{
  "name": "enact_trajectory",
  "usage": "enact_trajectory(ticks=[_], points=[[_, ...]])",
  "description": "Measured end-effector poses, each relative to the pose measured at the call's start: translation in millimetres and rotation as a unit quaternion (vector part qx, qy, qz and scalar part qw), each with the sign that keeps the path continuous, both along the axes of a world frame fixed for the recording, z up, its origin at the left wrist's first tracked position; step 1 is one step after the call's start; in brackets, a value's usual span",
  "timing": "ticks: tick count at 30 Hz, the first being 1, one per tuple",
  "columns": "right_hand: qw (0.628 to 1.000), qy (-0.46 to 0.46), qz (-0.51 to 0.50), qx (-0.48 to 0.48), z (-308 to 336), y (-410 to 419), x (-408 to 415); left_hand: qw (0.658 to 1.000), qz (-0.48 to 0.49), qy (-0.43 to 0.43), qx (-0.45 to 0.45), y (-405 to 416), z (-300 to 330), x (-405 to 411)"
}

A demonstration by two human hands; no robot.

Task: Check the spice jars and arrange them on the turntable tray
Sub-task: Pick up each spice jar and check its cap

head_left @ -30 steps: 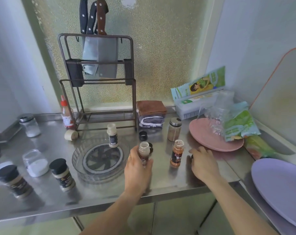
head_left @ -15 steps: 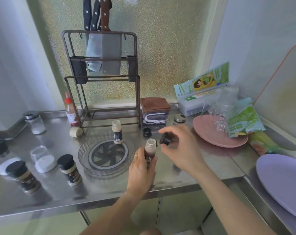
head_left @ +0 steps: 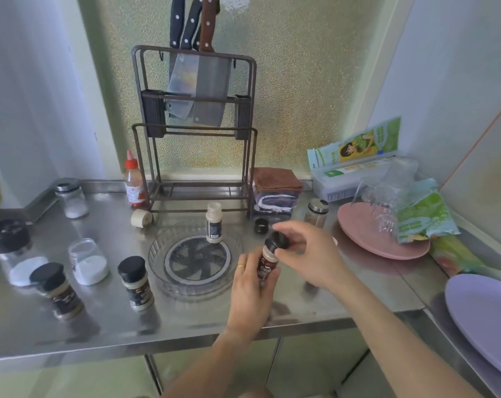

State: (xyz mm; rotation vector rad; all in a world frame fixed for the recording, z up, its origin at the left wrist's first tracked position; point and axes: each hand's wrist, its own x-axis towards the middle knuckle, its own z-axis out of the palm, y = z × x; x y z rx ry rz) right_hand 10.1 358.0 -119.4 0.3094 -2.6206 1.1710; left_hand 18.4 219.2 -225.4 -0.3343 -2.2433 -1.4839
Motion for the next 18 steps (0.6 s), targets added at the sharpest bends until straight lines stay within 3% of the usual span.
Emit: enact_trajectory(ticks=[6,9,13,18], points=[[0.968,-0.069,-0.011,0.241,32.3,0.8,-6.8,0.999,-0.022,-0.031,-0.012,-1.5,-2.1,-2.6],[0.955,-0.086,0.052,0.280,39.3,-4.2,-10.2,0.999,-0.024,-0.035,-0.016,-2.5,-2.8,-4.6],[0.925,-0.090,0.001,0.369,46.7,-11.6,-14.3,0.999,-0.026,-0.041,-0.018,-2.9,-4.8,-6.1],[0.923,-0.134,0.035,0.358,50.5,-11.1,-13.7,0.998,-0.030,-0.042,-0.030,-2.1,-6.8,-7.7]])
